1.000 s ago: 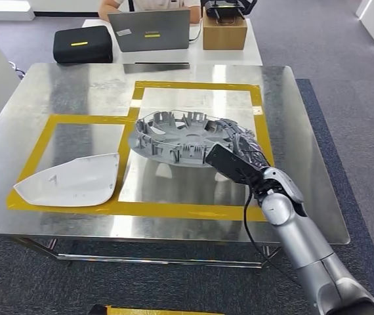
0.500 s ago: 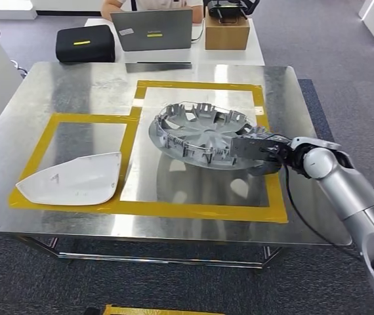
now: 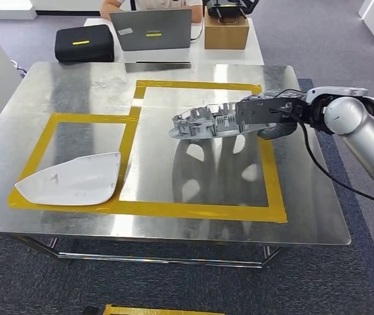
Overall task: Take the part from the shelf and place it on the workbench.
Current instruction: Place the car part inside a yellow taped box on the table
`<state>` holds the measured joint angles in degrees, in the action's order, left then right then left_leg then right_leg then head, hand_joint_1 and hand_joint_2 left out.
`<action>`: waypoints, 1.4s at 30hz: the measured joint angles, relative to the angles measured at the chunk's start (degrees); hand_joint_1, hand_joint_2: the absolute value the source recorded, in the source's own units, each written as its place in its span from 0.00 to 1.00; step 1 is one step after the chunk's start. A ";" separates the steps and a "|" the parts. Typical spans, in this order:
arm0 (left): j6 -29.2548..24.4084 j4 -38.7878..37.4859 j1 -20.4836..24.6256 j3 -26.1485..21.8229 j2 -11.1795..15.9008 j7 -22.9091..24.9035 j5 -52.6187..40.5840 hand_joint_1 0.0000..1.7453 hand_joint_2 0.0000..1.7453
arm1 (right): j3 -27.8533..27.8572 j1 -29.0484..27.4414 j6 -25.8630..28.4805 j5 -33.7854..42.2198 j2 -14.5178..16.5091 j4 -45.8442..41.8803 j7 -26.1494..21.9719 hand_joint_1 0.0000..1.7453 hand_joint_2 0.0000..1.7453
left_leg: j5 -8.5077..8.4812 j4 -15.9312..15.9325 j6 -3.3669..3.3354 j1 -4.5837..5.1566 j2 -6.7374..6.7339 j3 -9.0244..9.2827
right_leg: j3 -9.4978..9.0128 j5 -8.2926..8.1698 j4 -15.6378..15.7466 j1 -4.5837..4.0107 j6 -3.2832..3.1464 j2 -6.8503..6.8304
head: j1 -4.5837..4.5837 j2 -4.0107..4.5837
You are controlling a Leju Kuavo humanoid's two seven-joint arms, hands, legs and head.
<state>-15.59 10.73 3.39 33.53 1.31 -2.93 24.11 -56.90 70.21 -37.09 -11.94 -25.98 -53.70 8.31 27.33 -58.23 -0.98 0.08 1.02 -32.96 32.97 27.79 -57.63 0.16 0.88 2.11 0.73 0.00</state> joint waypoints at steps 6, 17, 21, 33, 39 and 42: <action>0.10 0.00 0.01 -0.02 0.00 -0.08 -0.02 0.00 0.00 | -2.31 0.93 1.54 0.00 -0.25 -0.36 -0.98 0.00 1.00 | -0.01 0.00 0.00 0.00 -0.02 -0.01 | -0.02 -0.01 0.00 0.01 0.00 0.06 | -0.01 0.00; 1.22 0.00 0.70 -0.05 -0.19 1.21 -1.56 0.00 0.00 | -3.71 -5.27 25.22 -17.71 3.88 -8.12 -2.09 0.00 1.00 | -0.01 0.01 0.00 -0.06 -0.03 0.03 | -0.04 -0.02 0.00 -0.06 -0.01 0.06 | 0.02 0.00; 1.69 0.00 0.89 -0.08 -0.20 1.55 -1.51 0.00 0.00 | -1.83 -8.40 20.69 -13.93 5.50 -8.99 -3.37 0.00 1.00 | -0.03 0.02 0.00 -0.08 0.03 0.00 | -0.04 -0.02 -0.01 -0.06 -0.01 -0.03 | 0.01 0.00; 1.84 0.00 0.89 -0.80 -0.16 1.54 -1.18 0.00 0.00 | 1.00 -9.49 11.35 0.90 6.33 -8.11 -2.45 0.00 1.00 | -0.03 0.02 0.00 -0.05 0.02 -0.03 | -0.04 -0.02 0.00 -0.03 -0.01 -0.02 | 0.00 0.00; 1.84 0.00 0.87 -1.42 -0.13 1.46 -1.23 0.00 0.00 | 1.28 -8.68 10.08 8.10 6.31 -7.57 -0.72 0.00 1.00 | -0.04 0.00 0.00 -0.04 0.02 -0.02 | -0.03 -0.03 0.00 -0.02 -0.02 -0.02 | 0.00 0.00; 1.80 0.00 0.87 -1.45 -0.13 1.41 -1.33 0.00 0.00 | 0.63 -7.10 8.43 8.99 6.20 -7.40 0.64 0.00 1.00 | -0.04 0.00 0.01 -0.05 0.02 -0.01 | -0.02 -0.04 0.00 -0.03 -0.02 -0.01 | 0.01 0.00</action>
<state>-13.79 10.73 4.26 32.08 1.18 -1.52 22.77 -56.27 63.11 -28.66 -2.95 -19.78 -61.10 8.95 27.29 -58.23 -0.97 0.03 1.04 -32.97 32.96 27.75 -57.64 0.14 0.85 2.10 0.74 0.00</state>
